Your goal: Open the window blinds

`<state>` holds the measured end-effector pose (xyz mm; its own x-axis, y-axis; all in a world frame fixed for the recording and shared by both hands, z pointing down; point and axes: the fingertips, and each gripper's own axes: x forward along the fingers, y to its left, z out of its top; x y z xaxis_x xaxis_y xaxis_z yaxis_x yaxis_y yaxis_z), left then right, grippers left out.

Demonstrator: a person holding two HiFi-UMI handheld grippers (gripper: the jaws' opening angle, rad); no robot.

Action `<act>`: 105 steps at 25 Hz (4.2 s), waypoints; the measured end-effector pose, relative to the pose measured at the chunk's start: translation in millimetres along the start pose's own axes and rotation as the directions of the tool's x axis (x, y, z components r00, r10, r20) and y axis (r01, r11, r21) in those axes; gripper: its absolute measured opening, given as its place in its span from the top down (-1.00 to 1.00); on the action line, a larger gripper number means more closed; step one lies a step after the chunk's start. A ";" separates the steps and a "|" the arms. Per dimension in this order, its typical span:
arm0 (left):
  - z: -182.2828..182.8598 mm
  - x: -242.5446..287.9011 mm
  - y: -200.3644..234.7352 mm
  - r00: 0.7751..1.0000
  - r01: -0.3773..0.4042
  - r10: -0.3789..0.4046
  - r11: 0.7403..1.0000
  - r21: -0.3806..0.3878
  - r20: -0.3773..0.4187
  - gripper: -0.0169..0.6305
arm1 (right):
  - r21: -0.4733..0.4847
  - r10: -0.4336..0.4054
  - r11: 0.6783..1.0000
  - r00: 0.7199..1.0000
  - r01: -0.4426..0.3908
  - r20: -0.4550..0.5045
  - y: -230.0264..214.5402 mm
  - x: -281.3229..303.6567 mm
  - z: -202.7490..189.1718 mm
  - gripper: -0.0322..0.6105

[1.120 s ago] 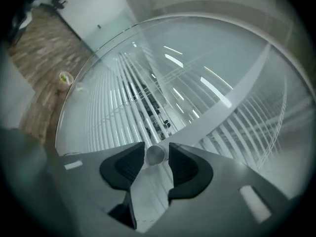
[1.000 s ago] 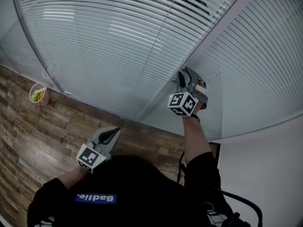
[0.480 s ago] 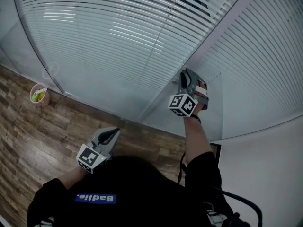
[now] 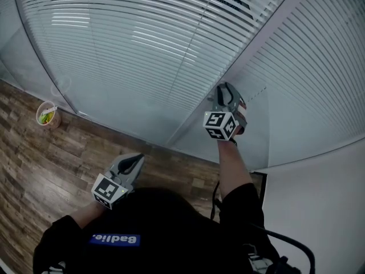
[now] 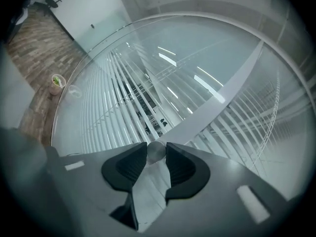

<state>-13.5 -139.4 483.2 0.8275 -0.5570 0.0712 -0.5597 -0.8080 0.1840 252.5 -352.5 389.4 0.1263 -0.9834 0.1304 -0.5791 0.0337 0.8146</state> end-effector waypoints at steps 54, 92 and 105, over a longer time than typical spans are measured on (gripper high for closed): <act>-6.6 14.6 -49.8 0.998 0.058 -0.057 0.997 0.054 -0.023 0.95 | 0.522 0.016 0.850 0.995 -0.068 0.103 0.4 -58.7 -22.6 0.51; -3.9 -79.1 -77.7 0.956 0.288 -0.289 0.957 -0.027 -0.053 0.95 | 0.690 0.167 0.711 0.986 -0.136 0.022 118.7 -233.1 7.3 0.56; 0.0 -64.6 -87.9 0.957 0.290 -0.291 0.957 -0.021 -0.017 0.95 | 0.780 0.327 0.540 0.933 -0.316 0.151 177.7 -308.4 26.1 0.58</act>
<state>-17.7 -32.4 462.4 0.9551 -0.2948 0.0312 -0.2943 -0.9307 0.2173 89.7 -47.9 479.2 -0.1933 -0.9332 0.3029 -0.9810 0.1894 -0.0425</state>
